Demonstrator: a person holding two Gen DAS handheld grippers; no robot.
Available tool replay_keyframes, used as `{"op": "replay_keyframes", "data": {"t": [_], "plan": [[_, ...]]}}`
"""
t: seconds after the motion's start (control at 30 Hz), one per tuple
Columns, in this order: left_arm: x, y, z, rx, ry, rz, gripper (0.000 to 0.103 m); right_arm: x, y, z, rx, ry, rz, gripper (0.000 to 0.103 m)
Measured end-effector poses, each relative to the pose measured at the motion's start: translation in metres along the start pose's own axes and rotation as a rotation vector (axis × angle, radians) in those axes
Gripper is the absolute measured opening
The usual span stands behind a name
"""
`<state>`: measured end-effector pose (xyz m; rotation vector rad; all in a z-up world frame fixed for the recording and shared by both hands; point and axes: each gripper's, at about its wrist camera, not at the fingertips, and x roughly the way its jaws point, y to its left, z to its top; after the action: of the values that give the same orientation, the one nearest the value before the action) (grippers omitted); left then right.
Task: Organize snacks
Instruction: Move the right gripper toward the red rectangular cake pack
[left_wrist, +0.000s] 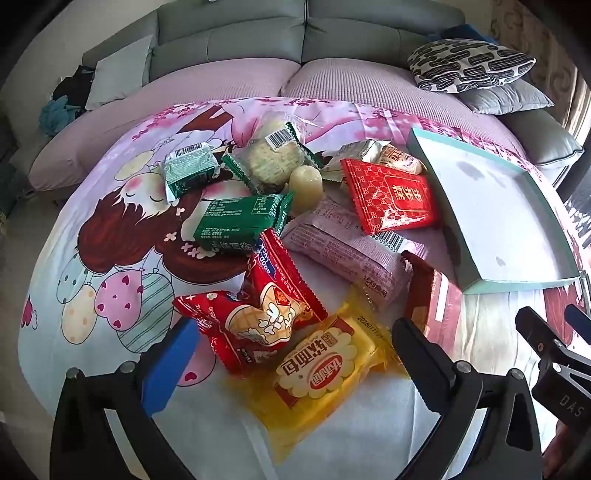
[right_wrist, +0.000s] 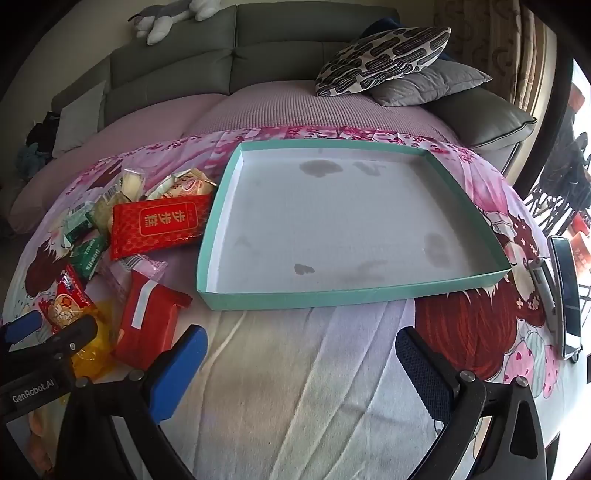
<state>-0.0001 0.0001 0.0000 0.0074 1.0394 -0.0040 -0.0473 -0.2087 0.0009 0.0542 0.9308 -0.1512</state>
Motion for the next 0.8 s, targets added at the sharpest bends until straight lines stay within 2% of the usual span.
{"op": "replay_keyframes", "data": {"t": [0.8], "plan": [[0.0023, 0.0027, 0.0003, -0.02, -0.02, 0.007, 0.103, -0.0021, 0.0028, -0.0003, -0.017, -0.017, 0.006, 0.103]]}}
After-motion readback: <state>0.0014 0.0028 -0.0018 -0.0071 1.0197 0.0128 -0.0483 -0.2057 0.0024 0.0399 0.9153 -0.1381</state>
